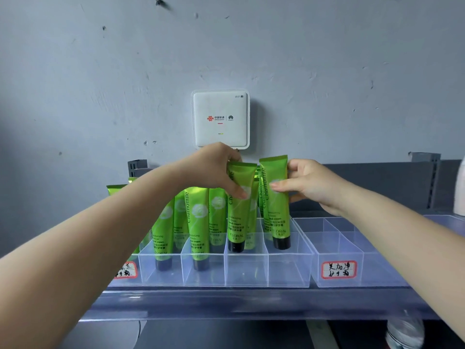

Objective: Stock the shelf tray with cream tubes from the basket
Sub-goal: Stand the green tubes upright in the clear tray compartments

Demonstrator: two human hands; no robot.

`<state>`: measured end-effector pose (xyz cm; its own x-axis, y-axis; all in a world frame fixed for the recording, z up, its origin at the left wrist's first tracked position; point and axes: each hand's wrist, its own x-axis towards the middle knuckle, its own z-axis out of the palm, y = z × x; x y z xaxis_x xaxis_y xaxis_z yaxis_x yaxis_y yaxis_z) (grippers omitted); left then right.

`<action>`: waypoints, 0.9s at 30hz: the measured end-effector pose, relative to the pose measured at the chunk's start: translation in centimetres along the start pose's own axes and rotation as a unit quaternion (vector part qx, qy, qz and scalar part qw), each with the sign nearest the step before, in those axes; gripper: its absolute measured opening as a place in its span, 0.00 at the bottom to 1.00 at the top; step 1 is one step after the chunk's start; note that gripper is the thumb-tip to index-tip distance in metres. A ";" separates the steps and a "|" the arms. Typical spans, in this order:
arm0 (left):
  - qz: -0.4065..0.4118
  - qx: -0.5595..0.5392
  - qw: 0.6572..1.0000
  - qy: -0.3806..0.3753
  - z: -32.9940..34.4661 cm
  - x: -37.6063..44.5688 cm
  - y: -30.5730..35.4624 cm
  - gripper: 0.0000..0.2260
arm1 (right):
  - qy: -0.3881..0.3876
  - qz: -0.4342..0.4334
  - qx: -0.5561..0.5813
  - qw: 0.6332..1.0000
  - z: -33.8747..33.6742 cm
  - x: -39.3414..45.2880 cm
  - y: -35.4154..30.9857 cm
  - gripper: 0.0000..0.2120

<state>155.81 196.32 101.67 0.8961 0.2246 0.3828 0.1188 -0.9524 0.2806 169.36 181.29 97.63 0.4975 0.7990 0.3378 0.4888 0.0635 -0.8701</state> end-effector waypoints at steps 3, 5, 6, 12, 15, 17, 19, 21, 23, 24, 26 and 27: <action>-0.005 0.076 0.997 0.003 0.3 0.0 0.0 0.16 | -0.016 0.013 -0.024 1.000 0.3 0.0 0.5 0.13; -0.012 0.100 0.995 0.002 0.5 0.0 0.0 0.17 | -0.020 0.018 -0.025 0.999 0.5 -0.2 0.8 0.16; -0.011 0.112 0.994 -0.002 0.6 -0.1 0.1 0.18 | -0.020 0.020 -0.020 0.999 0.7 -0.2 1.0 0.17; 0.002 0.187 0.982 -0.028 1.1 -0.4 0.1 0.21 | -0.026 0.028 0.005 0.999 0.9 -0.6 2.1 0.16; 0.004 0.192 0.981 -0.030 1.1 -0.5 -0.1 0.21 | -0.021 0.024 0.012 0.999 0.9 -0.8 2.1 0.16; 0.007 0.192 0.981 -0.026 1.1 -0.6 -0.2 0.22 | -0.021 0.022 0.006 1.000 0.9 -0.8 1.9 0.16; 0.007 0.180 0.983 -0.019 1.0 -0.6 -0.3 0.24 | -0.025 0.019 -0.020 0.999 0.8 -0.8 1.7 0.16; 0.005 0.167 0.986 -0.013 0.9 -0.7 -0.5 0.25 | -0.027 0.018 -0.046 0.998 0.7 -0.9 1.5 0.17; 0.001 0.160 0.987 -0.014 0.7 -0.8 -0.6 0.24 | -0.027 0.019 -0.061 0.998 0.6 -1.1 1.2 0.18; -0.001 0.165 0.986 -0.011 0.6 -0.8 -0.6 0.23 | -0.024 0.019 -0.067 0.997 0.6 -1.1 1.0 0.18; 0.003 0.190 0.982 0.007 0.3 -0.9 -0.3 0.21 | -0.010 0.021 -0.084 0.996 0.5 -1.1 0.7 0.20; 0.008 0.207 0.978 0.021 0.0 -0.9 -0.1 0.19 | 0.001 0.024 -0.093 0.995 0.4 -1.1 0.5 0.22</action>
<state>154.99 196.23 101.27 0.8819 0.2087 0.4227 0.2757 -0.9557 -0.1034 168.78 180.71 96.65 0.5253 0.7970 0.2982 0.5886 -0.0872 -0.8037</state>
